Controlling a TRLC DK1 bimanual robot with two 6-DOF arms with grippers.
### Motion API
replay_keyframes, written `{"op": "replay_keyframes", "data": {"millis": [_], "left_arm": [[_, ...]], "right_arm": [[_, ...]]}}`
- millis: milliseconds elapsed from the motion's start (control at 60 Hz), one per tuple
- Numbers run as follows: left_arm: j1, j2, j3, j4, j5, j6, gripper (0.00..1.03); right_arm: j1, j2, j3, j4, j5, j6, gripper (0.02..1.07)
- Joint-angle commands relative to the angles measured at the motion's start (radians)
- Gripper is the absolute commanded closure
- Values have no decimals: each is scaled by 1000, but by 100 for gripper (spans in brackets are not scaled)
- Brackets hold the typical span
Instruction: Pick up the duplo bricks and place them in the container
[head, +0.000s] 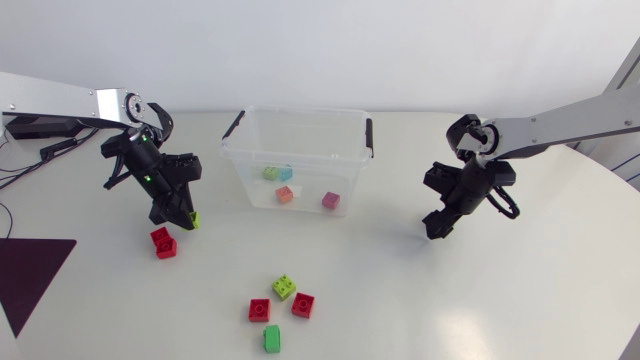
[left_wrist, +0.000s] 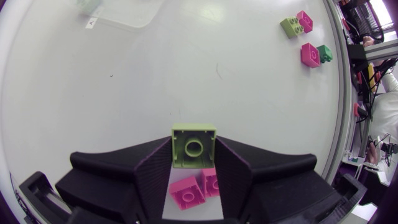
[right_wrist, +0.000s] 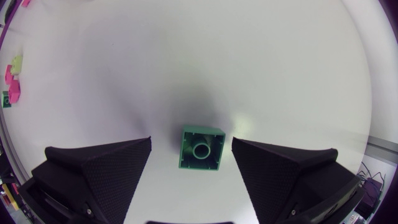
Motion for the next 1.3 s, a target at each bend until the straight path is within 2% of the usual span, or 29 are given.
{"op": "replay_keyframes", "data": {"millis": [0,17,67,83,133,150,167,200,283,317,467,600,700,800,900,983,1033,1050,1067,1083,1100,1133,1150,1233,1283], "left_arm": [[11,-32,21,-23,16,14,76],[11,-35,17,-23,16,13,77],[11,-47,13,-29,20,10,77],[10,-52,8,-29,22,8,77],[11,-59,7,-29,23,6,77],[11,-67,5,-30,26,6,77],[11,-82,4,-30,35,5,77],[11,-98,-1,-32,40,5,77],[4,-162,10,-53,80,-13,77],[-4,-184,16,-67,91,-23,77],[-50,-245,108,-104,184,-124,77],[-122,-259,194,-86,255,-274,77],[-162,-225,254,-21,292,-386,77],[-188,-173,306,128,308,-540,75],[-200,-93,375,218,308,-644,75],[-199,-24,438,244,305,-701,73],[-197,13,472,256,301,-733,58],[-197,19,476,269,293,-748,44],[-197,19,475,278,289,-751,35],[-197,19,473,279,287,-753,32],[-196,20,470,293,279,-759,17],[-196,22,472,295,278,-761,12],[-194,22,472,293,276,-764,5],[-179,2,455,293,270,-779,5],[-160,-35,426,293,239,-780,5]], "right_arm": [[8,41,21,5,17,28,17],[9,42,23,5,18,31,17],[9,47,27,7,21,42,27],[8,52,30,7,21,47,35],[8,55,30,8,23,48,48],[8,55,29,8,23,50,56],[5,53,29,13,21,50,68],[2,47,26,19,18,50,76],[0,33,19,11,20,50,78],[-1,19,13,10,21,53,83],[19,-109,-14,-38,36,87,84],[58,-217,0,-107,33,114,84],[111,-286,23,-154,26,146,84],[192,-347,44,-190,21,191,84],[270,-375,92,-208,17,229,84],[305,-373,141,-217,6,252,84],[331,-361,181,-217,4,268,84],[339,-353,196,-217,3,271,84],[344,-347,208,-217,3,275,84],[351,-336,230,-217,3,281,84],[356,-332,240,-217,1,285,83],[365,-317,270,-217,-3,291,83],[368,-310,282,-217,-5,292,83],[384,-269,357,-216,-16,312,83],[393,-228,415,-210,-23,320,83]]}}
